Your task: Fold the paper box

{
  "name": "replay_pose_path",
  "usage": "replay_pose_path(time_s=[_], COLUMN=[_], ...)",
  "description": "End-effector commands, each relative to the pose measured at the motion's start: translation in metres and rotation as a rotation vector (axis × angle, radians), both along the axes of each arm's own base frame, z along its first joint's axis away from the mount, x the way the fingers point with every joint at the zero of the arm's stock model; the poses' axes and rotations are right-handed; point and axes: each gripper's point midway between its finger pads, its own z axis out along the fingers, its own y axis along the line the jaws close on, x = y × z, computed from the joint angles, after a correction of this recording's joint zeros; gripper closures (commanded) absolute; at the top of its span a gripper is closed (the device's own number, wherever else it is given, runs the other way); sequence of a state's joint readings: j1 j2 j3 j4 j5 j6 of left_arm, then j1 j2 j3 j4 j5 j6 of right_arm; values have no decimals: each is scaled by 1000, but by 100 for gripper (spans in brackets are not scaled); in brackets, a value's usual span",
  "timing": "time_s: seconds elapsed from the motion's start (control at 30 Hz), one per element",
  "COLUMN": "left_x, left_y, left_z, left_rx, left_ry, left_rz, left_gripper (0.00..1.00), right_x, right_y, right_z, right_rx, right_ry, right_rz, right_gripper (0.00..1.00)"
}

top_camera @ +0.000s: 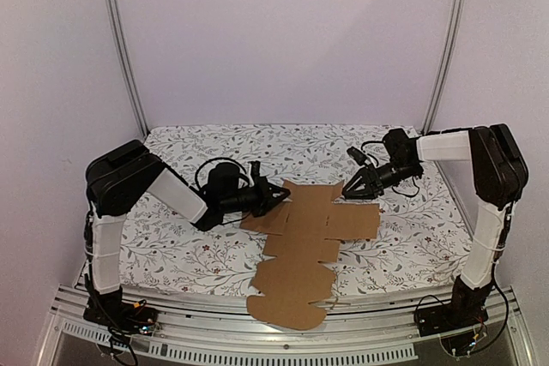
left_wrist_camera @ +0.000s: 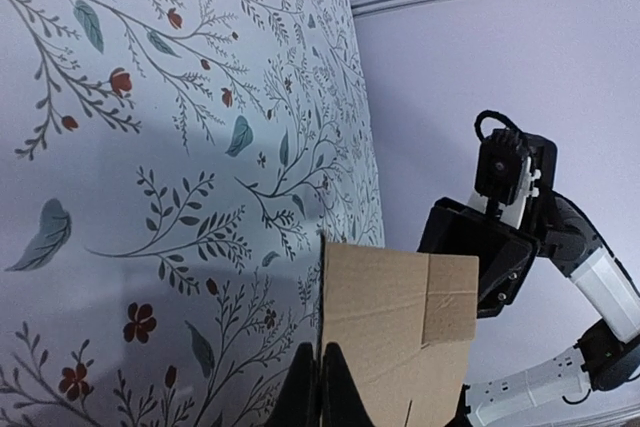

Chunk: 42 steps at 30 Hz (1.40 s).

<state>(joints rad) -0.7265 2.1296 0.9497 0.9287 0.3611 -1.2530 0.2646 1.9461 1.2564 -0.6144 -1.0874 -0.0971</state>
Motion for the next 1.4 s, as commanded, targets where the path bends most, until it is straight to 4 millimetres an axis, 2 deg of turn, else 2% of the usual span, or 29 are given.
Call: replay_pose_path(time_s=[0.0, 0.23, 0.4, 0.73, 0.97, 1.1, 1.37], left_x=[-6, -13, -16, -16, -18, -18, -21], left_y=[-10, -19, -22, -24, -32, -31, -33], left_z=[-3, 1, 2, -2, 2, 1, 0], left_rx=[-6, 2, 25, 43, 53, 68, 93], left_ry=[-2, -18, -29, -25, -40, -42, -50], left_rz=[-43, -83, -100, -106, -126, -127, -140], left_gripper=[100, 100, 100, 100, 100, 100, 100], right_x=[3, 25, 28, -1, -4, -15, -16], right_y=[16, 21, 27, 29, 35, 41, 46], right_z=[9, 2, 4, 39, 35, 40, 48], right_rx=[57, 56, 93, 235, 225, 235, 249], right_ry=[-16, 30, 88, 118, 163, 156, 180], right_rz=[26, -52, -68, 29, 36, 73, 85], right_gripper=[54, 56, 52, 45, 41, 39, 38])
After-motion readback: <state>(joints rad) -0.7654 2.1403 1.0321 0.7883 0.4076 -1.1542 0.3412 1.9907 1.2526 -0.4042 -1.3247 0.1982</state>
